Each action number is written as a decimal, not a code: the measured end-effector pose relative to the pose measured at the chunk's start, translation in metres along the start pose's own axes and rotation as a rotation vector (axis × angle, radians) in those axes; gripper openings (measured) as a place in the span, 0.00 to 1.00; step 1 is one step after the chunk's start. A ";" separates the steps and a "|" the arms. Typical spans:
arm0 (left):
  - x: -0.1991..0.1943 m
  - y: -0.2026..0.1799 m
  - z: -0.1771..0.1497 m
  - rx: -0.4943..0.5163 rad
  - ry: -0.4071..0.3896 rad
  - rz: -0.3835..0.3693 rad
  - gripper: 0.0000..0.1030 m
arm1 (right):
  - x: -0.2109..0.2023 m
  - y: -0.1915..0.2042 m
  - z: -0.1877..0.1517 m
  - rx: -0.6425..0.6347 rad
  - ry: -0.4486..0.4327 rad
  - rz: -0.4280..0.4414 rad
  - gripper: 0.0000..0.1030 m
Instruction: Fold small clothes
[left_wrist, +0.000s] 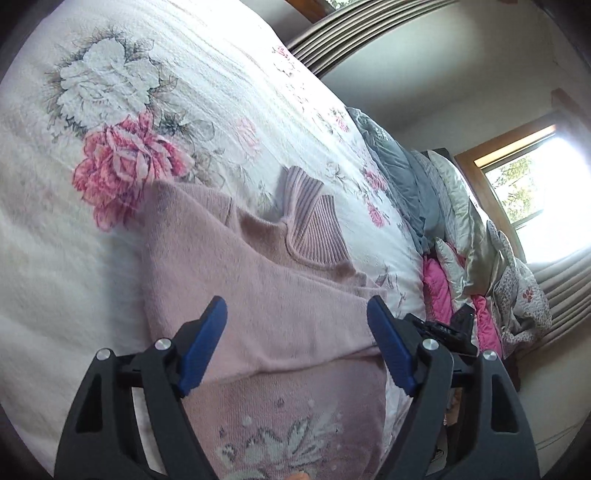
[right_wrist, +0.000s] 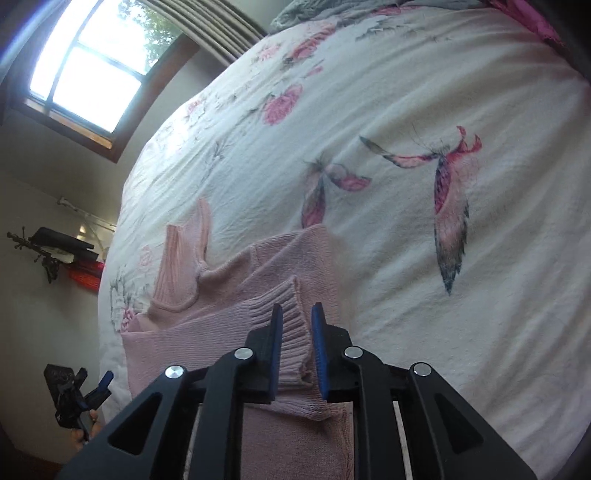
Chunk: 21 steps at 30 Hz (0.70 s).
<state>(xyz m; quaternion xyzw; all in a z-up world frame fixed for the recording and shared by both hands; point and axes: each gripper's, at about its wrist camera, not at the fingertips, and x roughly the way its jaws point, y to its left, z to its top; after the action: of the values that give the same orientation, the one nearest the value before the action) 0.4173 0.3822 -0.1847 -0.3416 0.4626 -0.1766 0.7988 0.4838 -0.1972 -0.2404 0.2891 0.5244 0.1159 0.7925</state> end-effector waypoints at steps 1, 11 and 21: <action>0.003 0.003 0.006 -0.007 0.002 0.005 0.75 | 0.002 0.006 0.000 -0.021 0.012 0.009 0.17; 0.058 0.055 0.005 -0.110 0.101 -0.011 0.78 | 0.065 -0.010 -0.017 0.014 0.145 0.067 0.06; 0.071 0.013 0.061 -0.038 0.094 -0.102 0.80 | 0.053 0.028 0.025 -0.084 0.103 0.060 0.19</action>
<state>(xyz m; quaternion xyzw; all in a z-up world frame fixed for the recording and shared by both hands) 0.5051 0.3725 -0.2176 -0.3710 0.4851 -0.2241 0.7595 0.5318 -0.1570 -0.2572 0.2645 0.5504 0.1762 0.7721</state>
